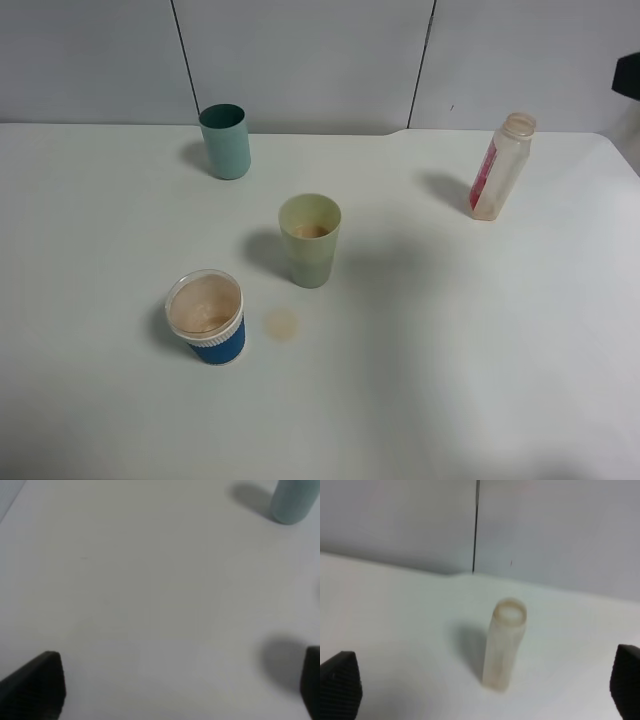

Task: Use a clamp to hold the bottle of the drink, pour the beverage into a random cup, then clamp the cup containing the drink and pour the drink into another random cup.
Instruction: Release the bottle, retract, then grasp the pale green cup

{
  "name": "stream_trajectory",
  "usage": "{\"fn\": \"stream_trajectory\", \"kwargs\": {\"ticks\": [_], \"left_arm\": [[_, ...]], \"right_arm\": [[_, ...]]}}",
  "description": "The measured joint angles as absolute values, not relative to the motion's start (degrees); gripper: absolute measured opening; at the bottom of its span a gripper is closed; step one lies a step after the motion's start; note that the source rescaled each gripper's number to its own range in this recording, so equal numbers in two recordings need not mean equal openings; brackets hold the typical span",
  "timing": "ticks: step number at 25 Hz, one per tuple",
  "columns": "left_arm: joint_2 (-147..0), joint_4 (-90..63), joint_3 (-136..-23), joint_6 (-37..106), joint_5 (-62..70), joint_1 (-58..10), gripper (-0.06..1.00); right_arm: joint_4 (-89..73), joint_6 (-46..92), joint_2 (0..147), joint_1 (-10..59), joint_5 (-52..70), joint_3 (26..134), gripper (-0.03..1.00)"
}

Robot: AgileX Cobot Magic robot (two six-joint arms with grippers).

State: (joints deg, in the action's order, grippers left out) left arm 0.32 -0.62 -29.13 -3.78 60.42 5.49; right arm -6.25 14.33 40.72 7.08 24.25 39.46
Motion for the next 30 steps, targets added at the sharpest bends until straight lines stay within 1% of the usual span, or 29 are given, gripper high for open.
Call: {"fn": "stream_trajectory", "kwargs": {"ticks": [1,2,4,6,8,9,13,22,24,30], "left_arm": [[0.3,-0.6,-29.1,-3.8,60.4,5.5,0.95],[0.3,-0.6,-29.1,-3.8,60.4,5.5,0.95],[0.3,-0.6,-29.1,-3.8,60.4,5.5,0.95],[0.3,-0.6,-29.1,-3.8,60.4,5.5,0.95],[0.3,-0.6,-29.1,-3.8,60.4,5.5,0.95],[0.3,-0.6,-29.1,-3.8,60.4,5.5,0.95],[0.3,-0.6,-29.1,-3.8,60.4,5.5,0.95],[0.3,-0.6,-29.1,-3.8,60.4,5.5,0.95],[0.3,-0.6,-29.1,-3.8,60.4,5.5,0.95],[0.3,-0.6,-29.1,-3.8,60.4,5.5,0.95]], "right_arm": [[-6.2,14.3,40.7,7.1,24.2,39.5,1.00],[-5.3,13.1,38.6,7.1,28.5,39.5,1.00],[-4.9,12.7,37.8,7.1,29.7,39.5,1.00],[-3.5,11.4,36.0,7.1,33.6,39.5,1.00],[-1.8,7.3,32.6,7.1,41.1,39.5,1.00],[-1.8,7.3,32.6,7.1,41.1,39.5,1.00],[-1.5,3.6,28.7,7.1,51.7,39.5,1.00],[0.0,2.8,22.1,7.1,57.9,39.5,1.00],[2.9,1.4,17.4,7.1,66.0,39.5,1.00],[4.8,1.3,13.5,7.1,69.0,39.4,1.00]]}}
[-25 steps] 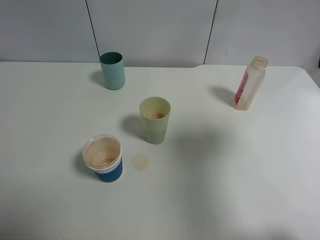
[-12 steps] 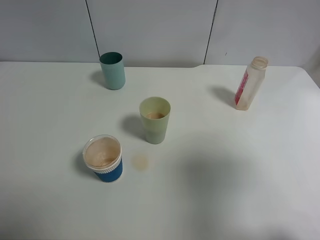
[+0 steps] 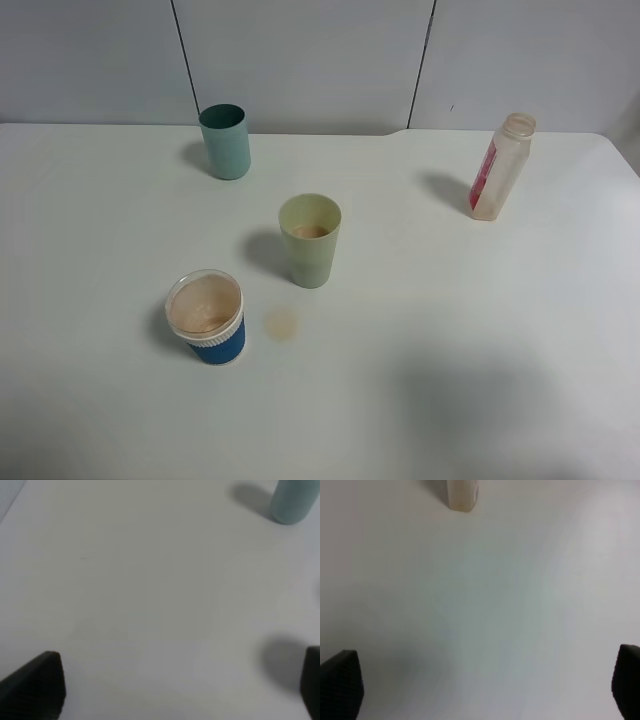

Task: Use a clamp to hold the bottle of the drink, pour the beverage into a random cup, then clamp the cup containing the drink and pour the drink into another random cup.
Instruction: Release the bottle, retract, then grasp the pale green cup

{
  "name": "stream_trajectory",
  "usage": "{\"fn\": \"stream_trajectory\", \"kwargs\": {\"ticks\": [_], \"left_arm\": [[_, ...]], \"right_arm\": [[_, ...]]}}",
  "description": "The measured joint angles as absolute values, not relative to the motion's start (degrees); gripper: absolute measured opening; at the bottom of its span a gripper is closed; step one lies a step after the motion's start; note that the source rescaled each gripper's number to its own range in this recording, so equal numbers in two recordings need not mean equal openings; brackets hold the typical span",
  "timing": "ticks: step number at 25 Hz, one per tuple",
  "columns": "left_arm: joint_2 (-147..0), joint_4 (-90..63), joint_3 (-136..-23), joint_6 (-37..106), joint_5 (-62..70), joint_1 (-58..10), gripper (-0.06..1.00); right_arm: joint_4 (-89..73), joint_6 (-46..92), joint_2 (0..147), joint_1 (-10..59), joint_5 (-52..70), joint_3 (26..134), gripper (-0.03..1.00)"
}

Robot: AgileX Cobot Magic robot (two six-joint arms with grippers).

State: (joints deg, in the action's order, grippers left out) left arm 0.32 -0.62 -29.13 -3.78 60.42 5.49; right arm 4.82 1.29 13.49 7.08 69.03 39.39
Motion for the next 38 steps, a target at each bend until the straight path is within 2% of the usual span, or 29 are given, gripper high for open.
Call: {"fn": "stream_trajectory", "kwargs": {"ticks": [7,10,15,16,18,38], "left_arm": [[0.3,-0.6,-29.1,-3.8,60.4,5.5,0.95],[0.3,-0.6,-29.1,-3.8,60.4,5.5,0.95],[0.3,-0.6,-29.1,-3.8,60.4,5.5,0.95],[0.3,-0.6,-29.1,-3.8,60.4,5.5,0.95],[0.3,-0.6,-29.1,-3.8,60.4,5.5,0.95],[0.3,-0.6,-29.1,-3.8,60.4,5.5,0.95]], "right_arm": [[3.9,1.1,1.3,7.1,68.8,30.8,1.00],[3.9,1.1,0.1,7.1,68.4,30.6,1.00],[4.1,1.1,-0.2,7.1,67.0,30.3,1.00],[4.0,1.1,-0.2,7.1,62.6,29.0,1.00],[4.0,1.1,-0.2,7.1,61.6,28.4,1.00],[4.0,0.7,-0.2,7.1,61.2,28.1,1.00]]}}
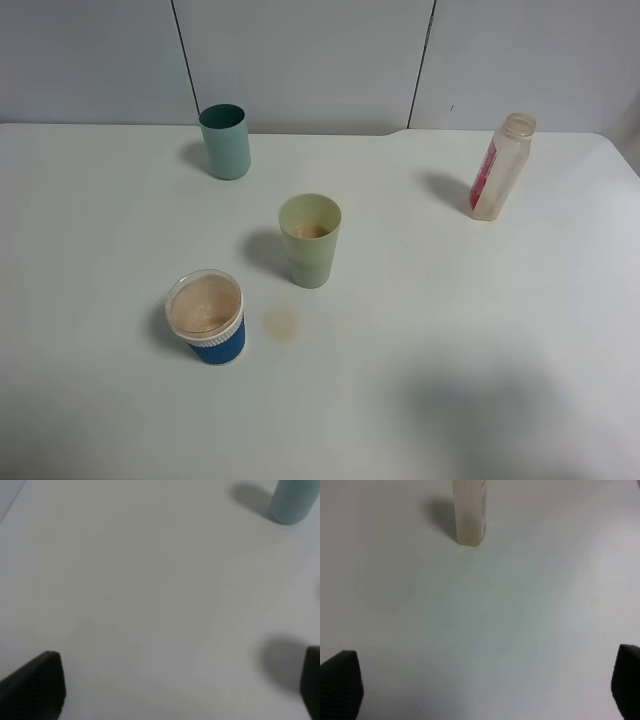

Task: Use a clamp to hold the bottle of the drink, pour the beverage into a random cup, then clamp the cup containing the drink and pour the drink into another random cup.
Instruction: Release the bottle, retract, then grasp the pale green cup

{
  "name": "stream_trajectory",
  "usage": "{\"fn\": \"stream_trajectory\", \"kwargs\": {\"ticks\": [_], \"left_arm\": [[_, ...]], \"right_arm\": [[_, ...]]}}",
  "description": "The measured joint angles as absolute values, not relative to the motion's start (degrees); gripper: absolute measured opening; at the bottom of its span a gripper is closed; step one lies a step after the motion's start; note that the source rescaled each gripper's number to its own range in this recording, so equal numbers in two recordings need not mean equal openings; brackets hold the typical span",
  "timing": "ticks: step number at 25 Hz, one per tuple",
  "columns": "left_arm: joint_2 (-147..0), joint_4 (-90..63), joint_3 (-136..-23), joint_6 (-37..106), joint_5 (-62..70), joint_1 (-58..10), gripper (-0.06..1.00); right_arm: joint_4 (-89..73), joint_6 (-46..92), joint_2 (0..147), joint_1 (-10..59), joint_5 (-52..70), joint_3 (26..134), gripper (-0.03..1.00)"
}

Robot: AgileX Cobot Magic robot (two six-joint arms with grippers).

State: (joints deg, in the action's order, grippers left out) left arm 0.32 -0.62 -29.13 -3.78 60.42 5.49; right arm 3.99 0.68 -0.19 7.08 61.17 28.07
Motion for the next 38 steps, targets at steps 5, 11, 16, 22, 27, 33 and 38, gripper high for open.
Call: {"fn": "stream_trajectory", "kwargs": {"ticks": [5,11,16,22,27,33,38], "left_arm": [[0.3,-0.6,-29.1,-3.8,60.4,5.5,0.95],[0.3,-0.6,-29.1,-3.8,60.4,5.5,0.95],[0.3,-0.6,-29.1,-3.8,60.4,5.5,0.95],[0.3,-0.6,-29.1,-3.8,60.4,5.5,0.95],[0.3,-0.6,-29.1,-3.8,60.4,5.5,0.95],[0.3,-0.6,-29.1,-3.8,60.4,5.5,0.95],[0.3,-0.6,-29.1,-3.8,60.4,5.5,0.95]], "right_arm": [[4.0,0.7,-0.2,7.1,61.2,28.1,1.00],[4.0,0.7,-0.2,5.3,61.1,28.1,1.00],[4.0,0.7,-0.2,-0.8,61.1,28.1,1.00],[4.0,0.7,-0.2,-3.8,61.1,28.1,1.00],[4.0,0.7,-0.2,-3.8,61.1,28.1,1.00],[4.0,0.7,-0.2,-3.8,61.1,28.1,1.00],[4.0,0.7,-0.2,-3.8,61.1,28.1,1.00]]}}
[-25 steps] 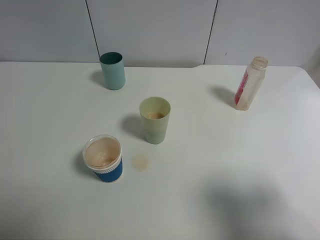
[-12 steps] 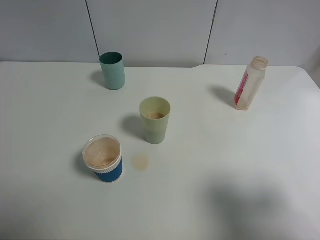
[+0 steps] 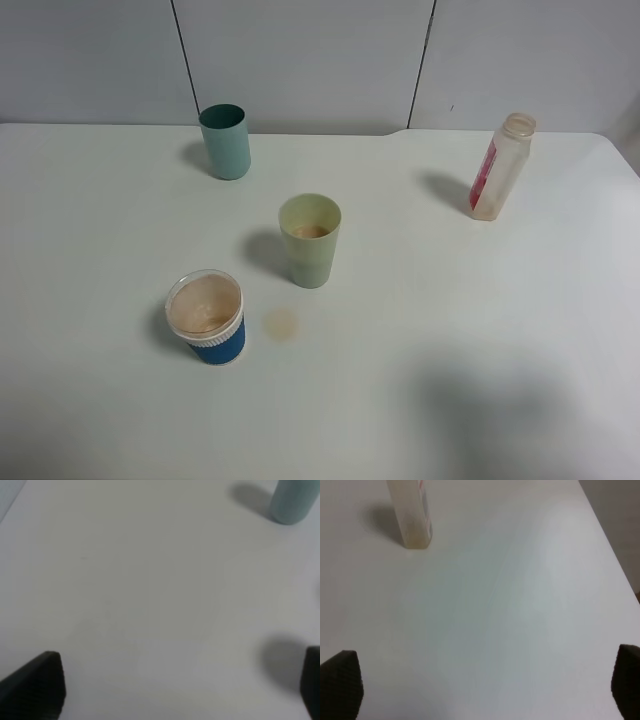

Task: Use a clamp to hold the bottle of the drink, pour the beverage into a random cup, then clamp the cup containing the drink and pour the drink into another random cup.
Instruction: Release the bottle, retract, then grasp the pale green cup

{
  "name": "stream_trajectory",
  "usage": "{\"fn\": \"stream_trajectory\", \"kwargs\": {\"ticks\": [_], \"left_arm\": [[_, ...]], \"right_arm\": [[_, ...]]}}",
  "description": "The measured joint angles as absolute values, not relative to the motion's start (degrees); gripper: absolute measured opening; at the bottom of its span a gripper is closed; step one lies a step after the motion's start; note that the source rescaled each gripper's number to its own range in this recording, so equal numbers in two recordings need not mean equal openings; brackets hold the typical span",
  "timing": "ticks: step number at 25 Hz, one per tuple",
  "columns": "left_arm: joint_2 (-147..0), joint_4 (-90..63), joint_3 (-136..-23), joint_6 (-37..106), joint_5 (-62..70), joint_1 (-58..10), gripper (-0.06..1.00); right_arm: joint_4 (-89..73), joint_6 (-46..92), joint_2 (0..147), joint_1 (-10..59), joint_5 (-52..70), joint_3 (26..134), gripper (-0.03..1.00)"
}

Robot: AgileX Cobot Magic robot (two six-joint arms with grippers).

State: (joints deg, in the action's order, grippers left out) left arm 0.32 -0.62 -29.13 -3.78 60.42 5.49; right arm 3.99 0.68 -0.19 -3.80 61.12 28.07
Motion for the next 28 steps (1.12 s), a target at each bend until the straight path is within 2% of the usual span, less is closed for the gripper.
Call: {"fn": "stream_trajectory", "kwargs": {"ticks": [19,28], "left_arm": [[0.3,-1.1,-29.1,-3.8,60.3,5.5,0.95],[-4.3,-9.8,-30.1,-1.7,47.2,5.5,0.95]], "right_arm": [[4.0,0.7,-0.2,-3.8,61.1,28.1,1.00],[4.0,0.7,-0.2,-3.8,61.1,28.1,1.00]]}}
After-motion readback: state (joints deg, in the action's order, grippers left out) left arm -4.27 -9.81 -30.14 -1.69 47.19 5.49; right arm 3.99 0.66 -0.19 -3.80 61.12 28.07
